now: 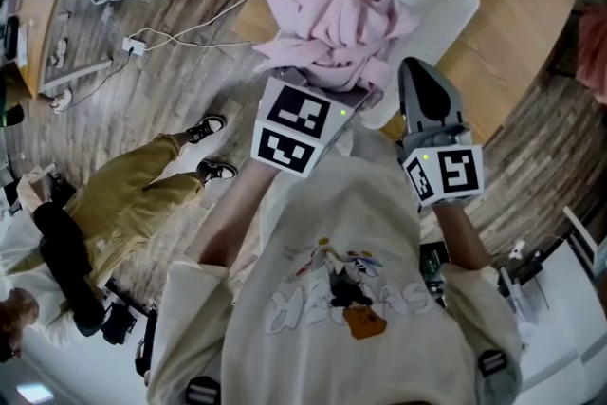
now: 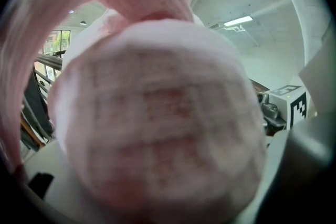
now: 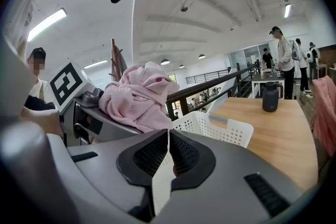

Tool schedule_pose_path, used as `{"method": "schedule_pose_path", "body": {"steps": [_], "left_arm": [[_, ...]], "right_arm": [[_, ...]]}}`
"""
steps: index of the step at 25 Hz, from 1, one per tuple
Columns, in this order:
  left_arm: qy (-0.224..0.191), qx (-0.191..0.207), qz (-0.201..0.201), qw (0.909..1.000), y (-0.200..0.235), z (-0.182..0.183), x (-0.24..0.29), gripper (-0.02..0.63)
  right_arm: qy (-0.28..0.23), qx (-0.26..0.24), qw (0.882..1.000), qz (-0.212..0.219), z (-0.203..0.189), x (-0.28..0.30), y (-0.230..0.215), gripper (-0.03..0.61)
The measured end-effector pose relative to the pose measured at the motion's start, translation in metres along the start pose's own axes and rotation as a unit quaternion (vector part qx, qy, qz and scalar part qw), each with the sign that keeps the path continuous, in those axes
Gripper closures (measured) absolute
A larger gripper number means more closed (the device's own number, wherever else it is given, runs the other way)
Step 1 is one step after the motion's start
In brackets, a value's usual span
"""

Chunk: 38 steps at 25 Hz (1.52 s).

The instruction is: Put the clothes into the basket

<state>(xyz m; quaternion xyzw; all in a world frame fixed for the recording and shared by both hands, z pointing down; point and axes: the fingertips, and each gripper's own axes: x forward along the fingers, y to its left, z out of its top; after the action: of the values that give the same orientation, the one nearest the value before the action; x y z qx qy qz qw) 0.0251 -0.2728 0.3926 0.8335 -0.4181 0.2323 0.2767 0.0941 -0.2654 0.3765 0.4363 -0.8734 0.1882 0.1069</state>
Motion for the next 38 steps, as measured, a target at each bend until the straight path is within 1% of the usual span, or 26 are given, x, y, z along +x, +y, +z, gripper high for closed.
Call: {"method": "schedule_pose_path", "body": {"steps": [4,7,12,15,19,23,29,32,35,38], "left_arm": [[0.013,-0.001,-0.004,0.9999,-0.001,0.0,0.021,0.183],[0.02,-0.003,-0.008,0.9998,0.0,-0.001,0.033,0.183],[0.039,0.002,-0.021,0.999,0.0,-0.008,0.039,0.183],[0.046,0.009,-0.029,0.9985,-0.001,-0.009,0.042,0.183],[0.043,0.017,-0.028,0.9986,0.0,-0.008,0.045,0.184],[0.05,0.018,-0.029,0.9982,0.001,-0.017,0.051,0.184],[0.055,0.005,-0.037,0.9978,0.006,-0.021,0.088,0.184],[0.053,0.0,-0.033,0.9981,0.011,-0.029,0.097,0.184],[0.055,-0.013,-0.03,0.9979,0.013,-0.033,0.101,0.184],[0.07,-0.006,-0.029,0.9971,0.006,-0.037,0.108,0.184]], "right_arm": [[0.018,0.008,1.0,-0.02,-0.013,0.01,-0.021,0.554],[0.022,0.015,0.999,-0.026,-0.02,0.015,-0.032,0.554],[0.027,0.017,0.999,-0.031,-0.02,0.014,-0.031,0.554],[0.027,0.013,0.999,-0.032,-0.018,0.013,-0.03,0.554],[0.026,0.01,0.999,-0.031,-0.015,0.013,-0.024,0.553],[0.031,0.002,0.999,-0.025,-0.014,0.012,-0.022,0.553],[0.046,0.001,0.999,-0.023,-0.024,0.024,-0.049,0.553],[0.048,-0.003,0.999,-0.022,-0.029,0.028,-0.052,0.552],[0.048,-0.006,0.999,-0.021,-0.026,0.029,-0.055,0.552],[0.048,-0.004,0.999,-0.021,-0.022,0.024,-0.064,0.552]]}}
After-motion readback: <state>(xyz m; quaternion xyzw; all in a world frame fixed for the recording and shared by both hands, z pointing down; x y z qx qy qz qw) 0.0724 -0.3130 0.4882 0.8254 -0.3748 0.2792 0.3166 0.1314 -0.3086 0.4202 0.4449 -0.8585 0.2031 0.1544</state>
